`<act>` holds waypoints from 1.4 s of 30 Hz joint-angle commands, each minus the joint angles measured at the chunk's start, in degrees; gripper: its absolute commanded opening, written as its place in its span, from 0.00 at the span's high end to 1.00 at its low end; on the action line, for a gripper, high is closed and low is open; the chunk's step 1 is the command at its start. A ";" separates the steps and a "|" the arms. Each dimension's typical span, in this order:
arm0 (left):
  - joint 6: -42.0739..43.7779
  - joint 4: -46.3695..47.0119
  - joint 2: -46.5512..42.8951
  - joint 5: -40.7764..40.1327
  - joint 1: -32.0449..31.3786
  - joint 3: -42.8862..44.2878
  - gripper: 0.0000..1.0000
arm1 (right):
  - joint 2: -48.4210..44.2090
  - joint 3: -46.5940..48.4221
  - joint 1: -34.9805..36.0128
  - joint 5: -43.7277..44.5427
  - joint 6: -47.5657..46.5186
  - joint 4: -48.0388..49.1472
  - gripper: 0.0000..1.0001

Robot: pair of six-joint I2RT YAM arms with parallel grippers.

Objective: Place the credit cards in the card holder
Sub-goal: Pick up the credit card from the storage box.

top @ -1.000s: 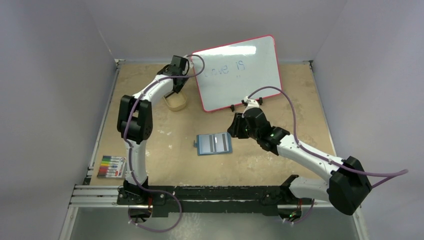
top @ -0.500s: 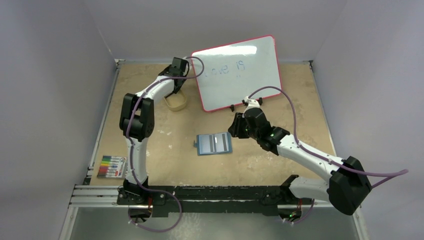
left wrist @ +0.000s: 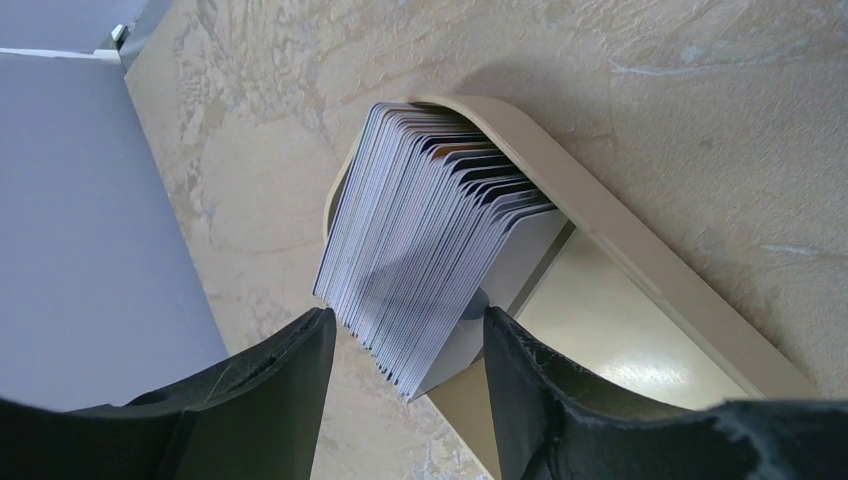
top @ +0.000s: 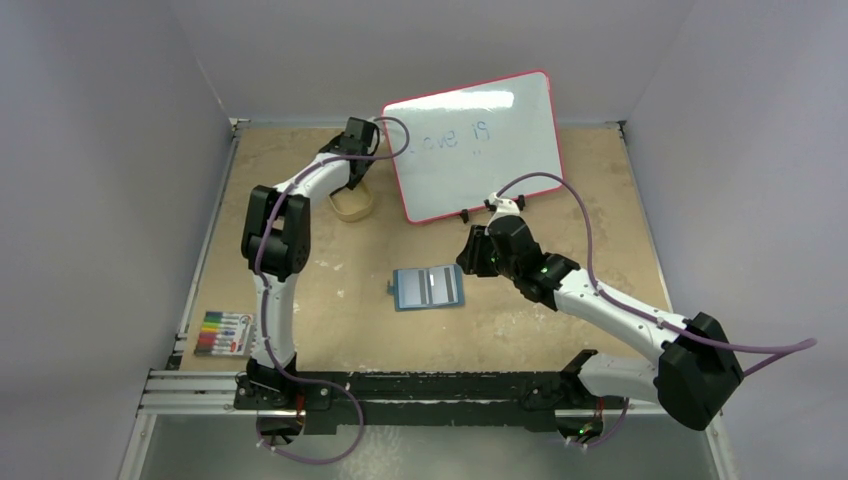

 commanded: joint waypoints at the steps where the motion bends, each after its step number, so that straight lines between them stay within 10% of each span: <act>1: 1.38 2.63 -0.03 -0.40 0.31 -0.43 0.44 | 0.31 2.23 0.15 1.17 -0.35 0.94 0.60; 29: 2.62 -2.37 -0.19 -2.48 -0.95 4.76 0.72 | 0.84 1.77 0.15 0.47 0.35 1.26 0.60; 42: -5.14 -15.49 -5.08 5.02 -2.05 8.14 1.00 | -0.33 1.87 0.16 -0.46 0.88 1.03 0.60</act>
